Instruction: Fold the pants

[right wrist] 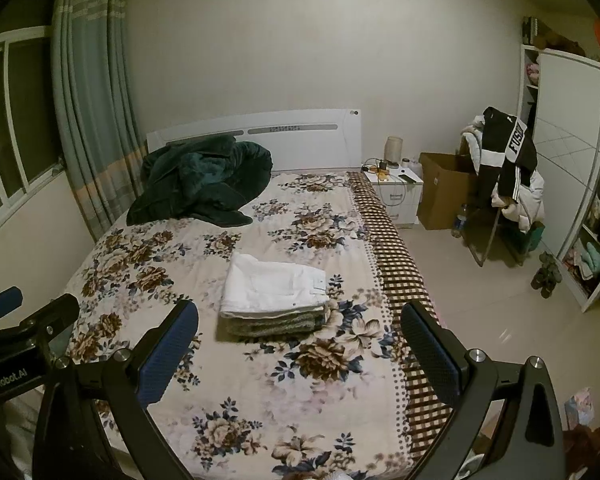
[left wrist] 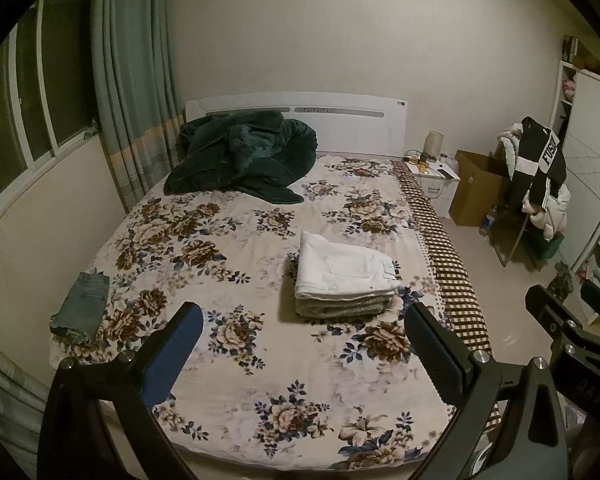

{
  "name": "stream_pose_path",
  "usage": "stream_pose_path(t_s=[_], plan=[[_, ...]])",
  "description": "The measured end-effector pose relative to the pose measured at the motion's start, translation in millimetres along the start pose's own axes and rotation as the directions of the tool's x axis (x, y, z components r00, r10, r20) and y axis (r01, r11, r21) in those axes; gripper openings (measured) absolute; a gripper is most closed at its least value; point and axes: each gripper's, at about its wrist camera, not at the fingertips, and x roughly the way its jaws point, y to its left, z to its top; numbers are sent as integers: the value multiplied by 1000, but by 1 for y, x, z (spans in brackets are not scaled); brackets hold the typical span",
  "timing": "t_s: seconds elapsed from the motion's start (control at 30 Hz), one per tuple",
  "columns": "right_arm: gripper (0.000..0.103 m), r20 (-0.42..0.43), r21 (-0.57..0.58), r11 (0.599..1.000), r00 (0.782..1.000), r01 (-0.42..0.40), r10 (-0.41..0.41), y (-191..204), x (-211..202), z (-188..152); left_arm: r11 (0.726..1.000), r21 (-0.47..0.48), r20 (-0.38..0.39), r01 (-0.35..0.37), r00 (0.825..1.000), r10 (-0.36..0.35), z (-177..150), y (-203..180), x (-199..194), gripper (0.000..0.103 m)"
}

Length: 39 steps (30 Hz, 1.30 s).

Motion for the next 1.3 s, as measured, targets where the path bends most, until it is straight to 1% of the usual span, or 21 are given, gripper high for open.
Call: stream_pose_path(t_s=[0.73,1.3], plan=[[103,-4,-4,1000,1000,-25,25,18,-13,1,1000,3,3,-5,1000,5,1,9,-8,103],[103,-12,-8,999,999,-33,33,21,-6,3,1000,1,2,-7,1000,7,1,10,-11,103]])
